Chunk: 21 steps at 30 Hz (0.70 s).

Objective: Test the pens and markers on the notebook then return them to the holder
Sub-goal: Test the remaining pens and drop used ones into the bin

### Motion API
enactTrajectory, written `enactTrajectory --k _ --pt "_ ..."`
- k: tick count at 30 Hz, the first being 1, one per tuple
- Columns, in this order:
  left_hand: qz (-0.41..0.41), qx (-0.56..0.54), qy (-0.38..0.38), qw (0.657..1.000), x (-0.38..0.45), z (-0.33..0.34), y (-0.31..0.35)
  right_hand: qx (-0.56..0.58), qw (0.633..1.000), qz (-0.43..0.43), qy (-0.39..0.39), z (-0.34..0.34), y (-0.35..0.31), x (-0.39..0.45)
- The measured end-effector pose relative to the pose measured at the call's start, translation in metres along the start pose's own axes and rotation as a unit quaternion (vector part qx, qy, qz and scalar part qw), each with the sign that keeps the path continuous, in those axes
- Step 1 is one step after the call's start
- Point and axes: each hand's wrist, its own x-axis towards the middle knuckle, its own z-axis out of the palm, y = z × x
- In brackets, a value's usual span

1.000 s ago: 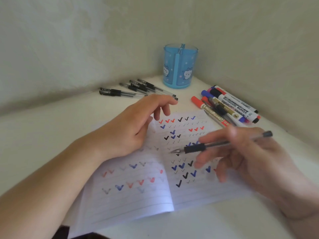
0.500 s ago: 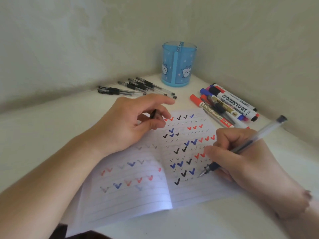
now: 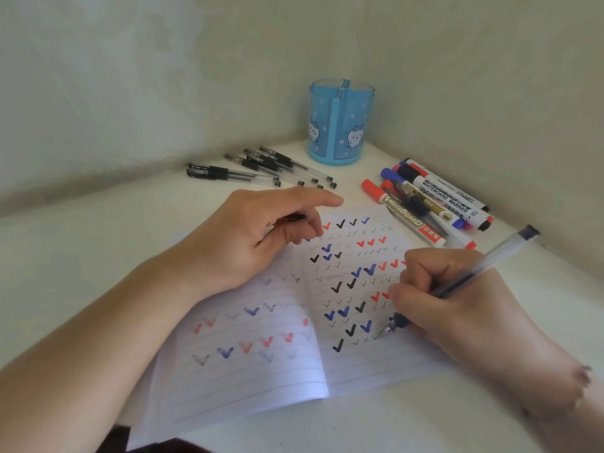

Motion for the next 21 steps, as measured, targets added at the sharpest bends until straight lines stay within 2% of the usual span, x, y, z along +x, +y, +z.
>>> enactTrajectory --k 4,6,9,13,21 --pt "-0.053 -0.057 0.009 0.997 0.000 0.000 0.008 0.019 1.000 0.009 0.015 0.001 0.001 0.001" --pt "-0.055 -0.066 0.013 0.996 0.000 0.000 0.008 0.068 0.997 0.016 0.024 0.001 -0.001 0.001" --pt "-0.042 -0.044 0.003 0.998 0.000 -0.001 0.005 0.149 0.988 0.005 0.036 -0.002 -0.009 0.002" --pt "-0.028 0.003 0.007 1.000 -0.002 0.002 0.003 0.229 0.973 -0.037 -0.012 -0.009 -0.009 0.003" --pt "-0.001 0.012 0.003 1.000 -0.001 0.003 0.006 0.229 0.973 -0.036 0.009 -0.007 -0.006 0.003"
